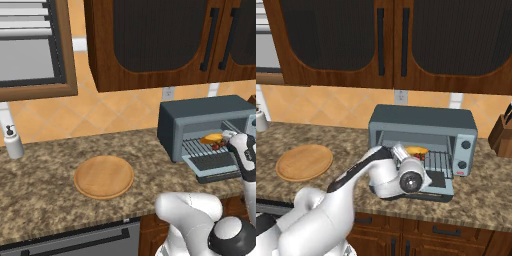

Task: Pick up the kebab skewer and baguette bread, and place them inside the toaster oven. Close the toaster oven door and start by setting the timer.

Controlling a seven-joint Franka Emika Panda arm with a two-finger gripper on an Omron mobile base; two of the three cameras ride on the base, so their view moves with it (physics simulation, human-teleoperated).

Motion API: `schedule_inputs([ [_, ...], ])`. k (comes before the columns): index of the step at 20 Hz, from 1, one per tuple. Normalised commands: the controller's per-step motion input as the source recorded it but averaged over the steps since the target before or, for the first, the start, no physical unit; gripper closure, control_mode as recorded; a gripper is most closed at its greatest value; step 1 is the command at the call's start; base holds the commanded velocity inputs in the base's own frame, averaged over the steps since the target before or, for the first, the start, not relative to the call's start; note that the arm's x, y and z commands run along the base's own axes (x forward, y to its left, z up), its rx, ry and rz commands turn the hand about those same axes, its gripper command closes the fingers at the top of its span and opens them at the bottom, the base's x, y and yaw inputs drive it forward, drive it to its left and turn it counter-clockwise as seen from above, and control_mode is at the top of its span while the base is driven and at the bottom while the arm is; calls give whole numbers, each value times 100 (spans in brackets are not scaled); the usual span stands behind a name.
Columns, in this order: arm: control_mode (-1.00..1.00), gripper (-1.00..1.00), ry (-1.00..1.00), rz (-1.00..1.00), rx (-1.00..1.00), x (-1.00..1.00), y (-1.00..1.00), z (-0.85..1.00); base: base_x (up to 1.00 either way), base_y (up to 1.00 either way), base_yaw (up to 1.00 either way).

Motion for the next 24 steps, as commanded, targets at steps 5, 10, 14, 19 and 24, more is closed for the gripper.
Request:
schedule_inputs([
  [5,-100,-100,-20,24,-22,0,0,-2,0,0,0],
  [10,-100,-100,1,12,-18,0,0,2,0,0,0],
  [14,-100,-100,12,10,-20,-4,0,1,0,0,0],
  [19,-100,-100,12,12,-25,-12,0,0,0,0,0],
  [24,-100,-100,4,8,-21,-14,-13,-10,0,0,0],
])
